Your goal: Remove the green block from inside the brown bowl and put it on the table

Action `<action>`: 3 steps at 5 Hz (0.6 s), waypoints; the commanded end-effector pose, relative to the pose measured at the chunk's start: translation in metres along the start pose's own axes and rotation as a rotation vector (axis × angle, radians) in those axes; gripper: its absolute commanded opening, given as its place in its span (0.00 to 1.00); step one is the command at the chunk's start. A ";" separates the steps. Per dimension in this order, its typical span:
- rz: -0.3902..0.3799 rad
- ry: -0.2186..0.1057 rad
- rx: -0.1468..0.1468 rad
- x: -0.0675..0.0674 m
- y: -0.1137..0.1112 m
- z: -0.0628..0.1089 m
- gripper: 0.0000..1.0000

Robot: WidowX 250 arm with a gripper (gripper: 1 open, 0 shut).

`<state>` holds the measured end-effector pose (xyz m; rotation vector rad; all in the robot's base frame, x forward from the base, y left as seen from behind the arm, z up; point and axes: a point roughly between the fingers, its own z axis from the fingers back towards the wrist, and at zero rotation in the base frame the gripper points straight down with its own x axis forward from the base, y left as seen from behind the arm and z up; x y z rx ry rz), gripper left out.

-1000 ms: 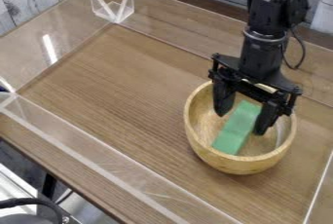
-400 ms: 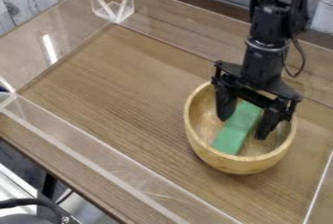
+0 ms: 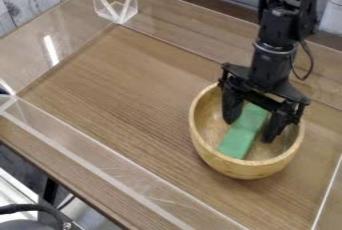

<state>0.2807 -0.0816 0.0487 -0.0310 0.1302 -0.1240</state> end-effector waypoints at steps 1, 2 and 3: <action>0.002 -0.053 -0.008 0.010 -0.001 0.010 0.00; 0.001 -0.054 -0.012 0.009 0.000 0.012 0.00; -0.004 -0.066 -0.020 0.007 0.001 0.020 0.00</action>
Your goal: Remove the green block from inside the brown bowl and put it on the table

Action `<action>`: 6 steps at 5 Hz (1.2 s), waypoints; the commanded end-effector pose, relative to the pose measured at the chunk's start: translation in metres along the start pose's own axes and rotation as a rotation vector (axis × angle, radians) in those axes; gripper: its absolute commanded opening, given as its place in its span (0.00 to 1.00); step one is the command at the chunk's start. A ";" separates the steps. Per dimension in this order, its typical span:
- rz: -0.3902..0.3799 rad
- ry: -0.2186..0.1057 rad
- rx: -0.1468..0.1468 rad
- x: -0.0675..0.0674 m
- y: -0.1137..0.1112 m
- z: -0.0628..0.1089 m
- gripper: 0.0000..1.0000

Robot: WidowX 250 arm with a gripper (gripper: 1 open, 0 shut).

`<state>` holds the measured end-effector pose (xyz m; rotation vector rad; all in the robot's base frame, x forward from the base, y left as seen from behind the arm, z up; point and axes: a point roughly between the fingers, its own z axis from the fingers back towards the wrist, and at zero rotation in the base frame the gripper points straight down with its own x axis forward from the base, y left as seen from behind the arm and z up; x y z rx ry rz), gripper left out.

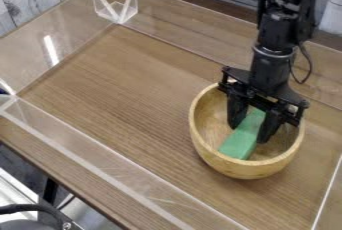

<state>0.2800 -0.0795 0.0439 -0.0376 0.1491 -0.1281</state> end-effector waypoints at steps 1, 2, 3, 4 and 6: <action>-0.005 -0.098 -0.020 0.003 0.001 0.034 0.00; 0.000 -0.144 -0.027 -0.002 0.006 0.058 0.00; 0.005 -0.198 -0.033 -0.006 0.010 0.087 0.00; 0.037 -0.232 -0.032 -0.008 0.029 0.107 0.00; 0.074 -0.211 -0.028 -0.010 0.053 0.094 0.00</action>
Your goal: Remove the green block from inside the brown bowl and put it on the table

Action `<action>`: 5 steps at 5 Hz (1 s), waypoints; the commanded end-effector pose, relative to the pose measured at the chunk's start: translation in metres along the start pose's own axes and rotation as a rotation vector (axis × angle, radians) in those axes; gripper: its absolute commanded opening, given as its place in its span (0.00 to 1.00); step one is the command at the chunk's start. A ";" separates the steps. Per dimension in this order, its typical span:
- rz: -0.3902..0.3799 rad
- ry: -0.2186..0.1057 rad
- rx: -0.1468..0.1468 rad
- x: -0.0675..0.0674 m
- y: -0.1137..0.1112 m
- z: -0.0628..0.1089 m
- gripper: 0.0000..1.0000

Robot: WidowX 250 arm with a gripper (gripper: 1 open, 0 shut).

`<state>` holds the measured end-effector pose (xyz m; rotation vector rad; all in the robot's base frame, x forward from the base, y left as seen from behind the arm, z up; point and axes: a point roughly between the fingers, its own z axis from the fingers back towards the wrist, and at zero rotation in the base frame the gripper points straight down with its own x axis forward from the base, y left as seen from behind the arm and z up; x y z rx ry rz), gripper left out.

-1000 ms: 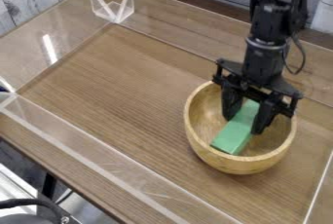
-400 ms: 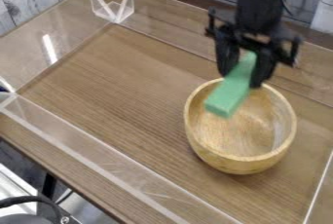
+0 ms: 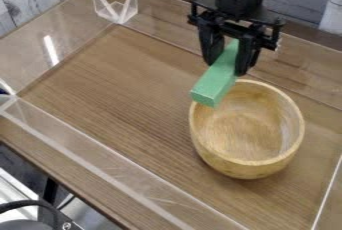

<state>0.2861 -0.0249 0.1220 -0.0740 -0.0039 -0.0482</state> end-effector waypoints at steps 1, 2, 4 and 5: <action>0.013 -0.041 0.007 -0.002 0.011 0.010 0.00; 0.047 -0.038 0.016 -0.013 0.032 0.009 0.00; 0.148 -0.046 0.041 -0.037 0.113 0.005 0.00; 0.184 -0.042 0.057 -0.049 0.149 -0.002 0.00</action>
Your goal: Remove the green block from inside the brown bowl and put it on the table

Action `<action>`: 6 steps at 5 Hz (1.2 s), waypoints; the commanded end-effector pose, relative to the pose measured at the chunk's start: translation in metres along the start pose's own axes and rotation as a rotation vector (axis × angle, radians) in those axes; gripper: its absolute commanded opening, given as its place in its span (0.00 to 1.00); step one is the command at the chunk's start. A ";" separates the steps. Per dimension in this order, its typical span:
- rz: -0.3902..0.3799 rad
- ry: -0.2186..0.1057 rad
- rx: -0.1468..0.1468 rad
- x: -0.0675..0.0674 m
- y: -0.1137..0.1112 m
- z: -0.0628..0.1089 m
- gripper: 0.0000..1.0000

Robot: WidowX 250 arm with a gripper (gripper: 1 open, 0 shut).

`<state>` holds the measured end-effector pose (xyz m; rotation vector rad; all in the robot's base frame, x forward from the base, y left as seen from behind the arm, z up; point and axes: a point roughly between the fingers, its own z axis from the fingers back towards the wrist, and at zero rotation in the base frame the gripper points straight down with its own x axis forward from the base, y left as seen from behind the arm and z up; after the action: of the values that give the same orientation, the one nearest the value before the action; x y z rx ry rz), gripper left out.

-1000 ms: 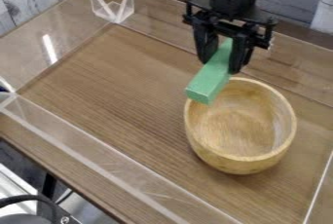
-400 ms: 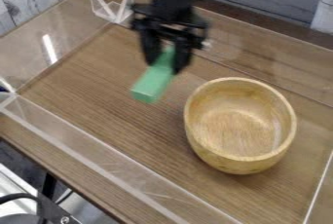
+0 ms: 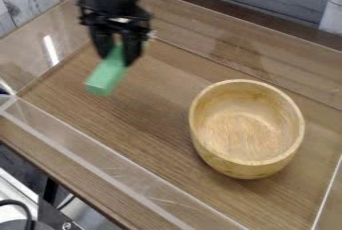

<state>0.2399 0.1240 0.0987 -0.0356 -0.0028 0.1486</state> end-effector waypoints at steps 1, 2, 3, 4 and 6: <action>0.000 -0.032 0.029 -0.001 0.027 -0.003 0.00; -0.014 -0.021 0.048 -0.006 0.033 -0.023 0.00; -0.023 -0.014 0.051 -0.009 0.030 -0.037 0.00; -0.024 -0.015 0.047 -0.008 0.028 -0.037 0.00; -0.021 -0.011 0.038 -0.005 0.024 -0.035 0.00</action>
<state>0.2220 0.1408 0.0507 -0.0203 0.0344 0.1313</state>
